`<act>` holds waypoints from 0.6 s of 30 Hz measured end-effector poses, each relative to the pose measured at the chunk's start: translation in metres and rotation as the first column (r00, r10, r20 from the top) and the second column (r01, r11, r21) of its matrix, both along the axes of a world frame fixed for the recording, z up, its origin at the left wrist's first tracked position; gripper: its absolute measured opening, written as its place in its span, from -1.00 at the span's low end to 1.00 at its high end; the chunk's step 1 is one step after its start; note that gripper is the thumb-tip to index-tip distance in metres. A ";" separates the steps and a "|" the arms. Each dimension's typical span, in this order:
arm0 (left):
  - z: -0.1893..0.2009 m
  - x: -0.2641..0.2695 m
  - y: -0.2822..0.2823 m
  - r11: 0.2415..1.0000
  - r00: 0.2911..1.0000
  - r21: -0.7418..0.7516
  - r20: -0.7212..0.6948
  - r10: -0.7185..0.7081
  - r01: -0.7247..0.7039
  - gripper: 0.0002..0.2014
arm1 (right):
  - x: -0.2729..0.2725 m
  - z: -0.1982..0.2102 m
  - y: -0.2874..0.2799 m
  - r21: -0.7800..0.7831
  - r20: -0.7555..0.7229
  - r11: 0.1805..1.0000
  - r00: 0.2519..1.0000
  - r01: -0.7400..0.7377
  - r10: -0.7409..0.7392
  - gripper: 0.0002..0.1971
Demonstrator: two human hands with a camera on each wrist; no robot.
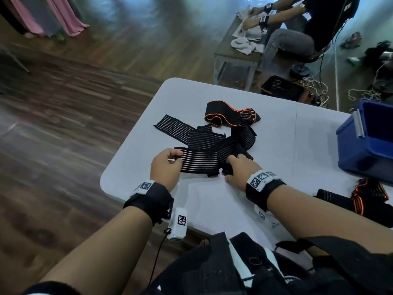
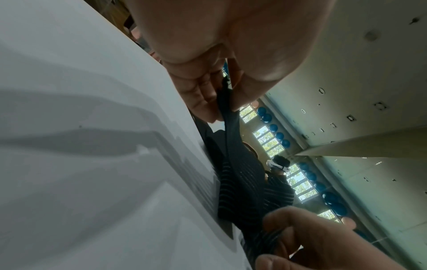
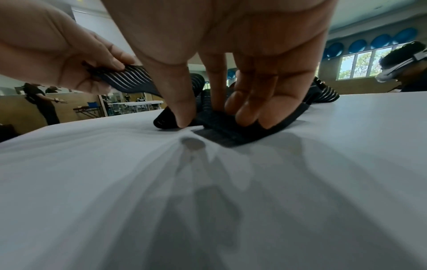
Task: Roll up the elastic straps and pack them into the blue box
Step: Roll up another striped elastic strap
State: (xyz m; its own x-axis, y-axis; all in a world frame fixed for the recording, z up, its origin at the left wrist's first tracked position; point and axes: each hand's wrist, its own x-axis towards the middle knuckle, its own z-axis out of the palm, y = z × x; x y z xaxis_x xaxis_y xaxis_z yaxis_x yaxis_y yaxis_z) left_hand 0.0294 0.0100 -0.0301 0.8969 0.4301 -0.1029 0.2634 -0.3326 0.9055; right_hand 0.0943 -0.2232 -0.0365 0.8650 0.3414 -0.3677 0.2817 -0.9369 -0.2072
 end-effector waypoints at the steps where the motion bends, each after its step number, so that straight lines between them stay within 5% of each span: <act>1: 0.000 0.000 0.002 1.000 1.000 -0.004 -0.003 0.003 -0.003 -0.75 | 0.001 -0.001 -0.002 -0.005 -0.011 1.000 1.000 0.005 -0.005 -0.45; 5: -0.001 -0.001 0.011 1.000 1.000 -0.007 -0.014 0.010 -0.010 -0.76 | 0.003 -0.005 -0.005 -0.032 -0.072 0.999 0.997 -0.031 0.028 -0.25; 13: -0.005 -0.014 0.007 0.999 0.997 -0.007 -0.064 0.047 -0.047 -0.78 | -0.013 -0.014 -0.019 0.027 -0.007 1.000 1.000 0.016 -0.016 -0.78; 18: 0.004 -0.026 -0.008 0.996 0.996 -0.042 -0.057 0.072 -0.074 -0.81 | -0.019 -0.001 -0.044 0.360 -0.013 0.903 0.969 0.233 -0.245 -0.77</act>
State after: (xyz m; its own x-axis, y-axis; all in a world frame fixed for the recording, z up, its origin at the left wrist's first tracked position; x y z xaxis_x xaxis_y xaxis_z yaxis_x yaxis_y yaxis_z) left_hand 0.0038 0.0022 -0.0258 0.8558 0.4879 -0.1718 0.3354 -0.2705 0.9024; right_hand 0.0755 -0.2667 -0.0378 0.9462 0.2261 -0.2316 0.0705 -0.8424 -0.5343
